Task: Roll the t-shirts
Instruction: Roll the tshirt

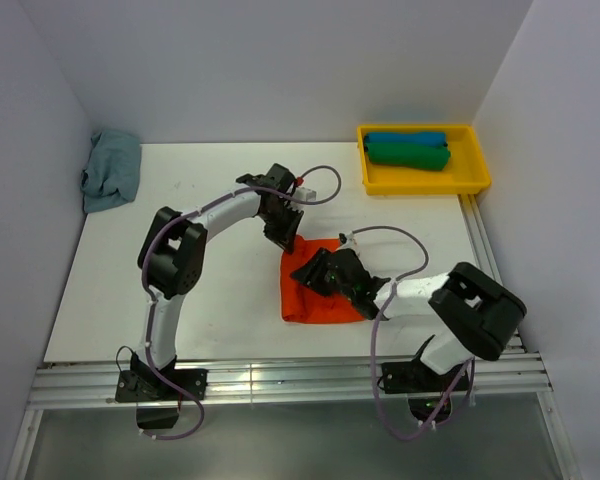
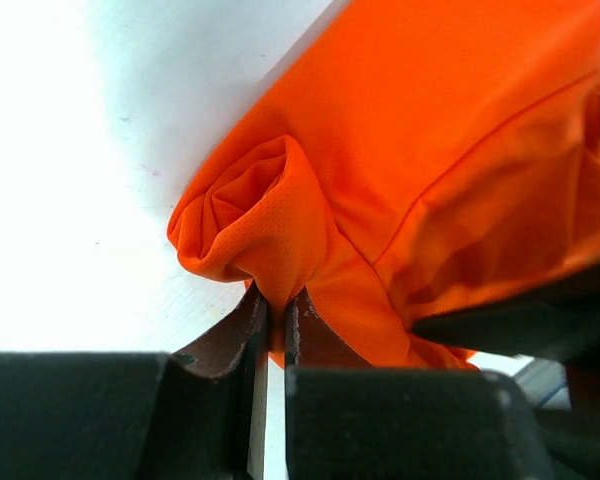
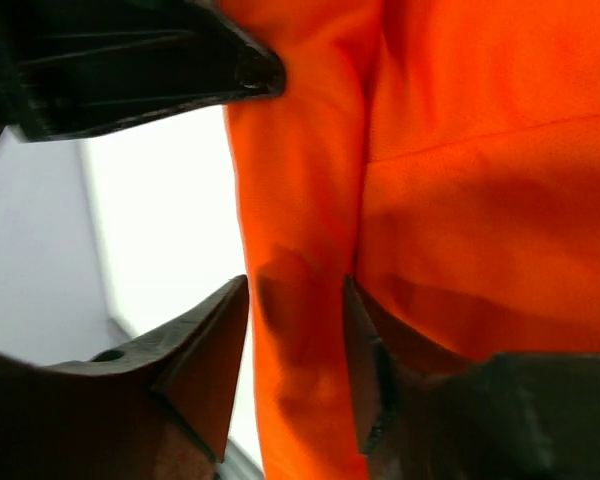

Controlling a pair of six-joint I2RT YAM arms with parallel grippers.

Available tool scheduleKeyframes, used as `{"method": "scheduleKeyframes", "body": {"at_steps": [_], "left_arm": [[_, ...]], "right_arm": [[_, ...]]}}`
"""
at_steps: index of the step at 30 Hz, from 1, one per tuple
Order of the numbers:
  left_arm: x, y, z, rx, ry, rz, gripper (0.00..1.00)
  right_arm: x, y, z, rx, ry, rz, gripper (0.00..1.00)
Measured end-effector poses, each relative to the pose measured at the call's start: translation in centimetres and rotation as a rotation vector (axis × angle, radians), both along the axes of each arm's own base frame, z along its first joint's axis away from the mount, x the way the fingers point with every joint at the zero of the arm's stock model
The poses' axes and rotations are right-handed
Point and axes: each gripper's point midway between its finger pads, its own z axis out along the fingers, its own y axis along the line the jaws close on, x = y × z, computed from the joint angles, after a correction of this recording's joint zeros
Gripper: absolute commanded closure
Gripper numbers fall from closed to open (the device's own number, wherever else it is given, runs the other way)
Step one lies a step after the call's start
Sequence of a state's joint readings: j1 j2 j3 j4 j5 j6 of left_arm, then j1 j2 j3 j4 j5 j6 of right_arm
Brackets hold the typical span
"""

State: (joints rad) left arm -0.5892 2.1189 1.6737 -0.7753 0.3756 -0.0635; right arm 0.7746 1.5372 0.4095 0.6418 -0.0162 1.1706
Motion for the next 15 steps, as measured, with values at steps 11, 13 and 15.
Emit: {"method": "scheduleKeyframes", "body": {"at_steps": [11, 13, 15], "left_arm": [[-0.2, -0.2, -0.5, 0.113, -0.01, -0.011, 1.0], [-0.2, -0.2, -0.5, 0.125, -0.008, -0.013, 1.0], [-0.2, -0.3, -0.5, 0.134, -0.006, -0.014, 1.0]], "right_arm": [[0.2, -0.6, 3.4, -0.439, -0.108, -0.058, 0.46], [0.6, -0.3, 3.9, -0.52, -0.118, -0.069, 0.47], [1.2, 0.3, 4.1, -0.592, -0.131, -0.08, 0.48]]}}
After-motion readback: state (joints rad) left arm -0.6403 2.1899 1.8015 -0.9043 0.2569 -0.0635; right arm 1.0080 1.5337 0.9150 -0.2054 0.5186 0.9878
